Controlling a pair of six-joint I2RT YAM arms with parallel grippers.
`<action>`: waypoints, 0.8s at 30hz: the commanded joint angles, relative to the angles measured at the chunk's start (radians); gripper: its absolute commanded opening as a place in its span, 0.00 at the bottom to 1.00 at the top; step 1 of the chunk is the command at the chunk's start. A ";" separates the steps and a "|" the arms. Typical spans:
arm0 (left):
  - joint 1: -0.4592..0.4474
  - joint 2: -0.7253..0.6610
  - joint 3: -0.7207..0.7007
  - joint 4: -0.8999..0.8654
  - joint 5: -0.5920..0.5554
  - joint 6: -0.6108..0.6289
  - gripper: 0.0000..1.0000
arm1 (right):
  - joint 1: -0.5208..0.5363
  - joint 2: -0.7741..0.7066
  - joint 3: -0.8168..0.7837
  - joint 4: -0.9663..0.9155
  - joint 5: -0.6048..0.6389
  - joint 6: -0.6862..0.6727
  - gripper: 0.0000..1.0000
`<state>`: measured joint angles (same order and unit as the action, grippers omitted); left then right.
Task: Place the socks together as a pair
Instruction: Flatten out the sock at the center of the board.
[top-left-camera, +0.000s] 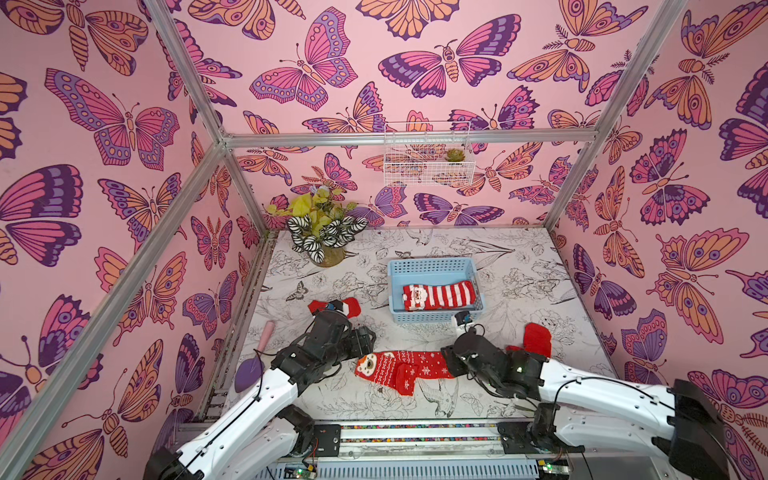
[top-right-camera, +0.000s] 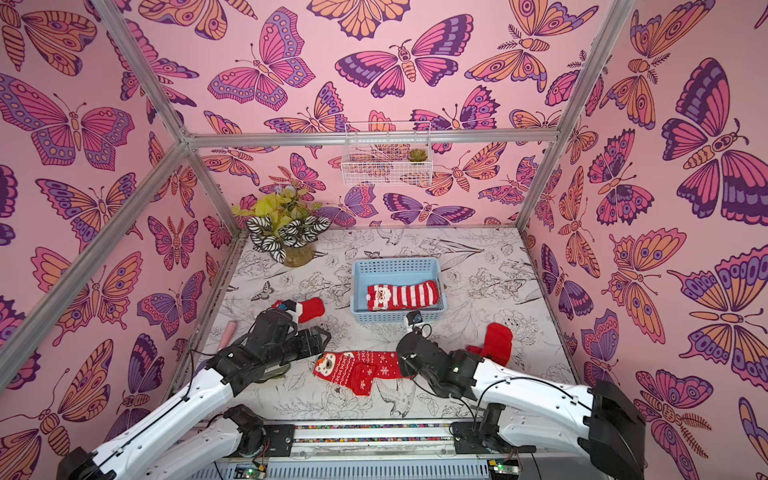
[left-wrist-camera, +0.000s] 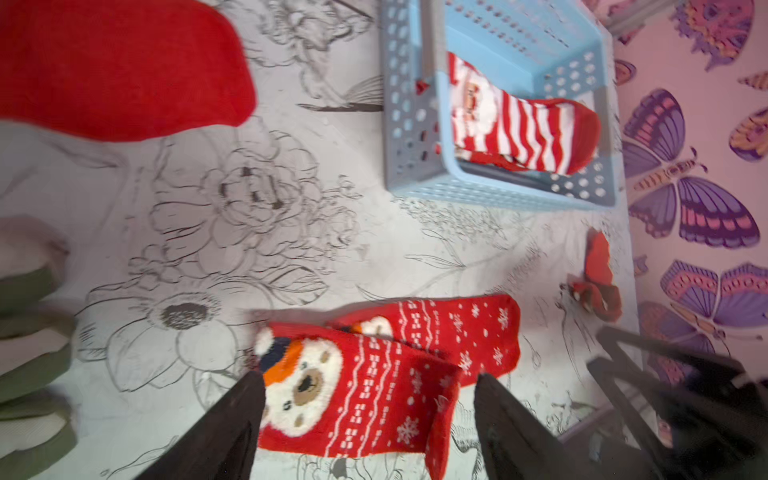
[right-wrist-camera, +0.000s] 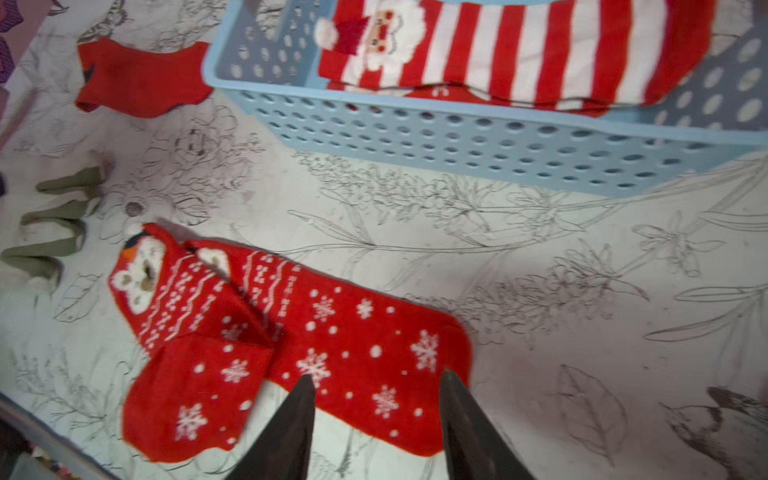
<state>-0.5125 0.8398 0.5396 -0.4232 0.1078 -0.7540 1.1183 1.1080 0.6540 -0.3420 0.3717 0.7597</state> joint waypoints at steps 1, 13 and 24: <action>0.044 -0.025 -0.051 -0.024 -0.022 -0.047 0.81 | 0.122 0.125 0.117 -0.079 0.094 0.150 0.57; 0.120 -0.071 -0.162 -0.024 -0.041 -0.105 0.81 | 0.293 0.590 0.519 -0.288 0.179 0.279 0.86; 0.120 -0.134 -0.187 -0.032 -0.001 -0.099 0.79 | 0.291 0.678 0.556 -0.624 0.295 0.480 0.75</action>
<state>-0.3992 0.7170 0.3698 -0.4431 0.0799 -0.8543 1.4078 1.8297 1.2469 -0.8173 0.6113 1.1442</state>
